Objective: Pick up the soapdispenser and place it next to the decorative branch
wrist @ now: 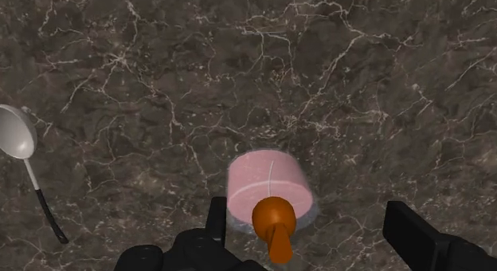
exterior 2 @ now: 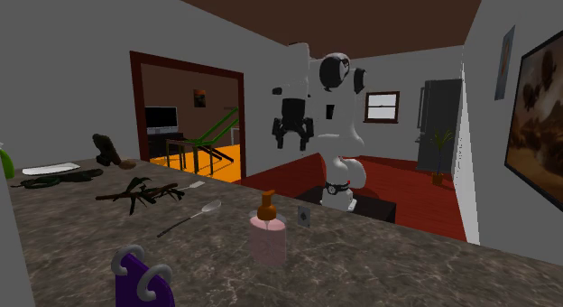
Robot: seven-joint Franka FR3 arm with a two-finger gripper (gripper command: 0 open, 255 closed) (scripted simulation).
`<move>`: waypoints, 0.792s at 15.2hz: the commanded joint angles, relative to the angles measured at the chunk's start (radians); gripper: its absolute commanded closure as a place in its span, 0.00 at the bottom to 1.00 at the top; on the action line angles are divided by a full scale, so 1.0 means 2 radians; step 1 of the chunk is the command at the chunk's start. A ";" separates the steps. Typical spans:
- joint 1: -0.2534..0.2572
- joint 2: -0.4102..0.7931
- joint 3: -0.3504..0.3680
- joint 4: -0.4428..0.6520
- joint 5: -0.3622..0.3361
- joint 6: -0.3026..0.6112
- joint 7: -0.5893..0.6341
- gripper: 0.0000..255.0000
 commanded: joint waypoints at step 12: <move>0.000 0.206 0.008 0.108 -0.019 0.083 0.019 0.00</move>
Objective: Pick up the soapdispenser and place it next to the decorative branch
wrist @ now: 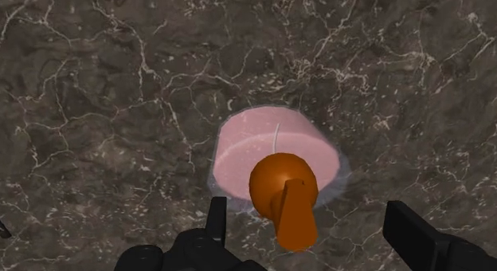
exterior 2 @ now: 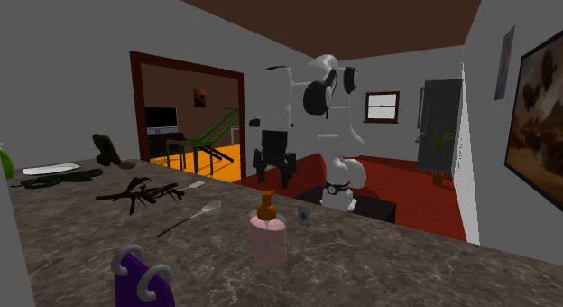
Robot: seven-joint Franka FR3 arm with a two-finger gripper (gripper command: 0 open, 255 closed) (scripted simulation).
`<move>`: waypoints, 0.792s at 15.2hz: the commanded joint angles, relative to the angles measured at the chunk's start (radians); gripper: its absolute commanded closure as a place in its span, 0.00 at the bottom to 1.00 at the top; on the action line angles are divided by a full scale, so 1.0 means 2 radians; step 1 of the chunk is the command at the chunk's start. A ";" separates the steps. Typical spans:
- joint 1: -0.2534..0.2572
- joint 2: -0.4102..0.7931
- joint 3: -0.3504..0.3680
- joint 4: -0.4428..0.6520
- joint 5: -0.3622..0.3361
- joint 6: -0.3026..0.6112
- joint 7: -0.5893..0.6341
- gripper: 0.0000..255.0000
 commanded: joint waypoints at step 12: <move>0.001 0.025 0.000 -0.013 -0.003 0.038 0.002 0.00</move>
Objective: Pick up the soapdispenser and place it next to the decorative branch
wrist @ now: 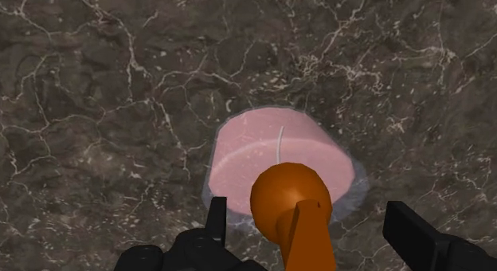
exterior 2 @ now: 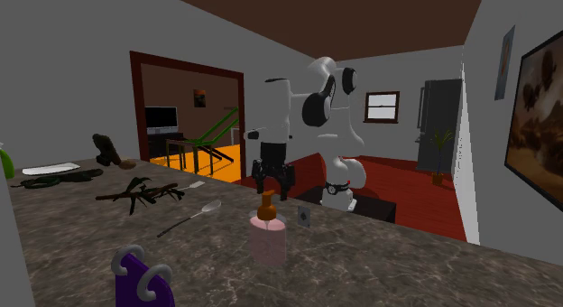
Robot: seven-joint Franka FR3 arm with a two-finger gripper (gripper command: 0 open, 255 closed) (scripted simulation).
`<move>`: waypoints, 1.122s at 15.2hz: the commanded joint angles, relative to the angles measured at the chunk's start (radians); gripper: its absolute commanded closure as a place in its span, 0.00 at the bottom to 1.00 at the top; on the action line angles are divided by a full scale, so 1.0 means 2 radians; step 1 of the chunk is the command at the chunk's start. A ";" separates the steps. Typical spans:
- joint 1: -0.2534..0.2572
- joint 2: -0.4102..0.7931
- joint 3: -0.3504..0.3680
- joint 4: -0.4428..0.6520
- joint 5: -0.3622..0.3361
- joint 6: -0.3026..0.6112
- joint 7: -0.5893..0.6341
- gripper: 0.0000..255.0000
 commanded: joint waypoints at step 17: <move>0.000 -0.014 0.000 0.024 0.001 -0.038 -0.001 1.00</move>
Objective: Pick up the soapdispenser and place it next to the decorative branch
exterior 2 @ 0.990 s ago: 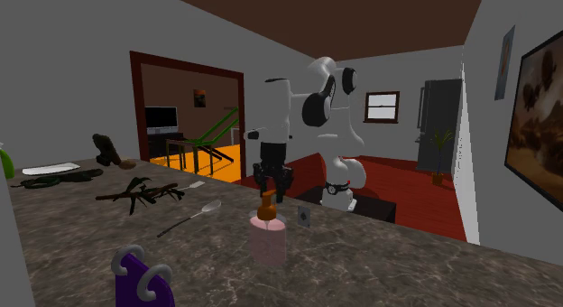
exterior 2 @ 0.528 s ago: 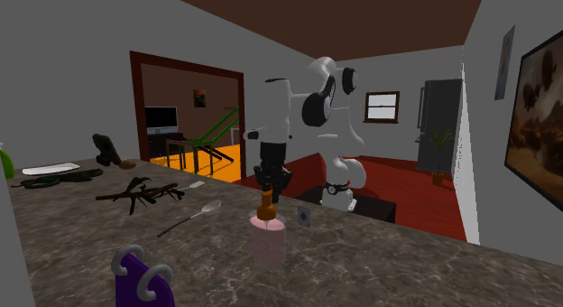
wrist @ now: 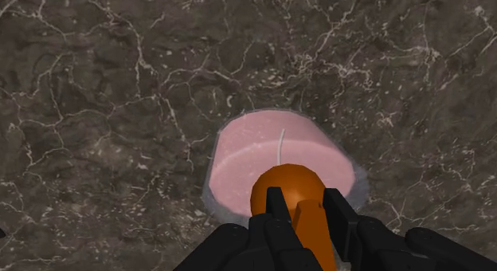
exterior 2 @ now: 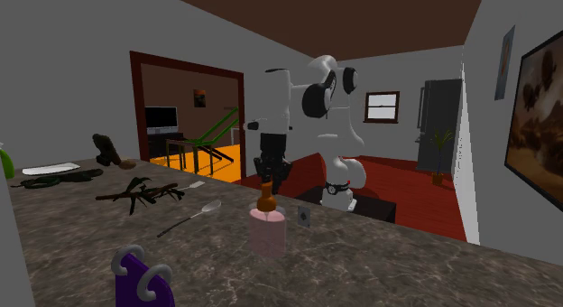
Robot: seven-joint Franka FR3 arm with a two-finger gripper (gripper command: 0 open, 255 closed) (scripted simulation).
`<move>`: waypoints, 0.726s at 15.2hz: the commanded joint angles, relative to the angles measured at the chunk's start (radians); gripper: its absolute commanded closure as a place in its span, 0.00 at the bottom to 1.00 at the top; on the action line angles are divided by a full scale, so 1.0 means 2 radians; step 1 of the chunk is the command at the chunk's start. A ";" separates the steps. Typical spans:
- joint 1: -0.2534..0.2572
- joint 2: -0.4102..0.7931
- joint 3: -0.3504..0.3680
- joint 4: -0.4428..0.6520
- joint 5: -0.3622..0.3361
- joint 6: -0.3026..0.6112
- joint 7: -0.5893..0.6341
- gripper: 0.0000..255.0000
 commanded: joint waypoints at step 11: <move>0.000 -0.018 0.000 0.059 0.002 -0.077 -0.001 1.00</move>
